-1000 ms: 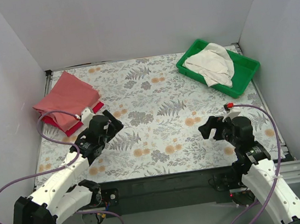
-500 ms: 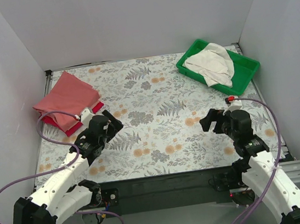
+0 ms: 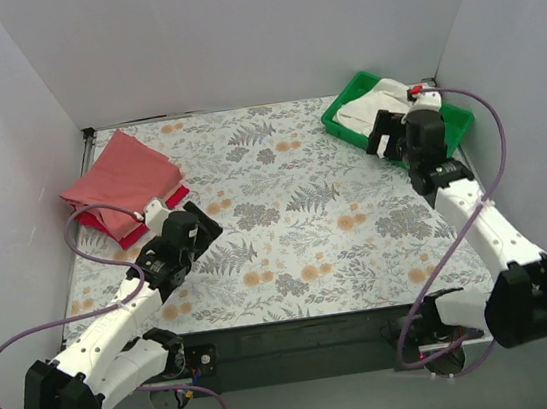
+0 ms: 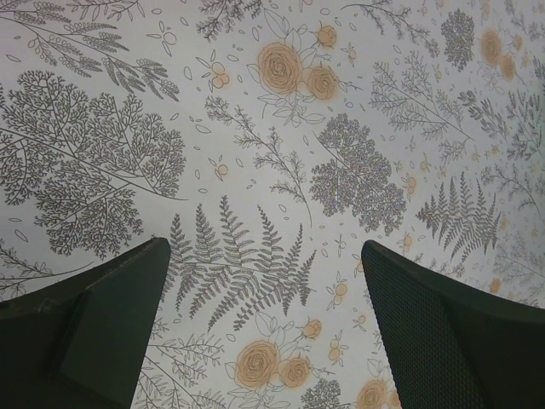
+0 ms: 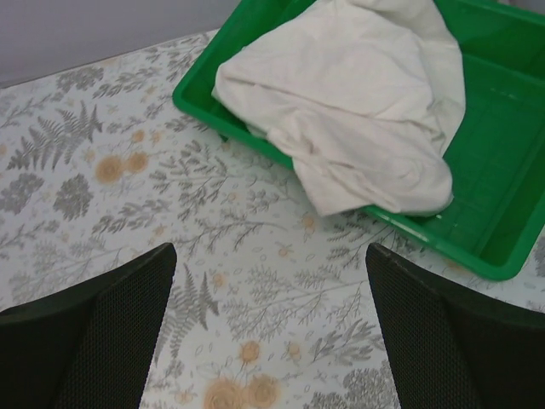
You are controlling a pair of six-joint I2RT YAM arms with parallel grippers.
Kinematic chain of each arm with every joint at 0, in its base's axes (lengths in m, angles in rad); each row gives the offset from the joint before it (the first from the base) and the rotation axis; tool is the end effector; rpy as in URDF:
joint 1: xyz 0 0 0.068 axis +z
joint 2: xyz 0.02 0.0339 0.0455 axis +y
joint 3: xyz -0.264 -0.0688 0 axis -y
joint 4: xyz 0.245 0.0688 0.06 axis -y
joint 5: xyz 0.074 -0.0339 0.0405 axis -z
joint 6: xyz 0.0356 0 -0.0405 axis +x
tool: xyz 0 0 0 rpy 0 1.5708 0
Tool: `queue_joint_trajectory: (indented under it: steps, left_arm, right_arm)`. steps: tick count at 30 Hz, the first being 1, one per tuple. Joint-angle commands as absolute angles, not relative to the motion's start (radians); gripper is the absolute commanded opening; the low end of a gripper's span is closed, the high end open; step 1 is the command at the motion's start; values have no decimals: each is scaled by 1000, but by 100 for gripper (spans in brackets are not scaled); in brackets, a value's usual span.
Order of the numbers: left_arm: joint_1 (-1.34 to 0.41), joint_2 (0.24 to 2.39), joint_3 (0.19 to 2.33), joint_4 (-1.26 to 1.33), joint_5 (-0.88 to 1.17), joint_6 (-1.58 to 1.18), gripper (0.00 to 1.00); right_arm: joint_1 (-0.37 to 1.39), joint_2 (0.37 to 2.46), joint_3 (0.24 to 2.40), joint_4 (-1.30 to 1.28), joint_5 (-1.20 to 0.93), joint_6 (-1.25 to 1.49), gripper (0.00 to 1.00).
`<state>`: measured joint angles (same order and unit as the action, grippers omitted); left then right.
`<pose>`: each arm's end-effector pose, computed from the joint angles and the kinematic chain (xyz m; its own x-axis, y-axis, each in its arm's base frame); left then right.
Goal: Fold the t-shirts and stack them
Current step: Grab the tshirt from the pile
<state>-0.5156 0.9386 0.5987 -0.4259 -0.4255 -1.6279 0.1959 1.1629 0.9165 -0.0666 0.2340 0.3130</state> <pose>0.1740 -0.0817 0.2276 -0.1555 -0.9571 -0.2445 -0.6129 0.2876 -0.7360 0.2673 0.0446 0.3208 -0.2790 0.2500 -0.9272 0.1187 0.9671 0.2250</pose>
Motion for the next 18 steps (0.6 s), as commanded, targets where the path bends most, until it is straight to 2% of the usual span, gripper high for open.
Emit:
queue_joint_trajectory:
  steps: [1,6,18]
  left_arm:
    - [-520,931,603,-449,-489,-1643,95]
    - [-522,937,606,-454,-509,-1652,95]
    - [-520,927,607,-459,-532,-1661,95]
  right_arm:
    - [123,1325,1070,-37,264,253,98]
    - [31,1569,1291,-54,175,226,98]
    - [-20,2225,1836,-213,39,138,98]
